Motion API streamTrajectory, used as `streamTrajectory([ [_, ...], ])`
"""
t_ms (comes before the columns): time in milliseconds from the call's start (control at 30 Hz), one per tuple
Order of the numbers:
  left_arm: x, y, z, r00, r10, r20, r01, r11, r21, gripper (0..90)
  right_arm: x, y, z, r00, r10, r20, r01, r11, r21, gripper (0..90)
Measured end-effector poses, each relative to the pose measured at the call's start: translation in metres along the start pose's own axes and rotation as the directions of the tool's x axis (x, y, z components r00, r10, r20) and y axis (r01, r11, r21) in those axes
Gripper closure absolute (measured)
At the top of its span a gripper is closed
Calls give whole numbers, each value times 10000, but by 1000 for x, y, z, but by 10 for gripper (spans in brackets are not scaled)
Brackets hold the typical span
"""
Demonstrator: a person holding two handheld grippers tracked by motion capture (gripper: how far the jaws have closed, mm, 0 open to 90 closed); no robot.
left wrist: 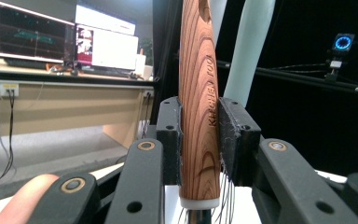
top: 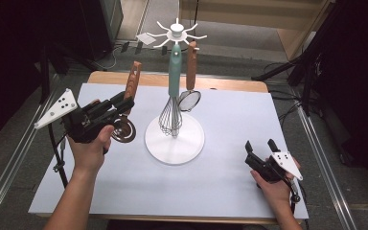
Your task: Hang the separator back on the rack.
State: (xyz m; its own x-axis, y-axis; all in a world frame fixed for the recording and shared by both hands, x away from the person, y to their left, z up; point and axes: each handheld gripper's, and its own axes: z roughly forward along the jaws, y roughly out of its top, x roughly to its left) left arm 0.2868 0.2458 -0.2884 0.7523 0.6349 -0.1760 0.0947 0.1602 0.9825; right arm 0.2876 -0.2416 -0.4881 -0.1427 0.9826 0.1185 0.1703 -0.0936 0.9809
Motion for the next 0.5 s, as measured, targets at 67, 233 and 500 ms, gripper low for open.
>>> streamTrajectory([
  [67, 0, 0, 0, 10000, -14, 61, 15, 10000, -96, 725, 0, 0, 0, 10000, 2, -1, -2, 10000, -8, 163],
  [233, -1, 3, -1, 9999, 92, 128, -88, 9995, -294, 725, 0, 0, 0, 10000, -9, 2, 9, 10000, -12, 163],
  [500, -5, 5, -2, 9987, 231, 451, -194, 9965, -810, 725, 0, 0, 0, 10000, 3, 8, -3, 10000, -7, 163],
])
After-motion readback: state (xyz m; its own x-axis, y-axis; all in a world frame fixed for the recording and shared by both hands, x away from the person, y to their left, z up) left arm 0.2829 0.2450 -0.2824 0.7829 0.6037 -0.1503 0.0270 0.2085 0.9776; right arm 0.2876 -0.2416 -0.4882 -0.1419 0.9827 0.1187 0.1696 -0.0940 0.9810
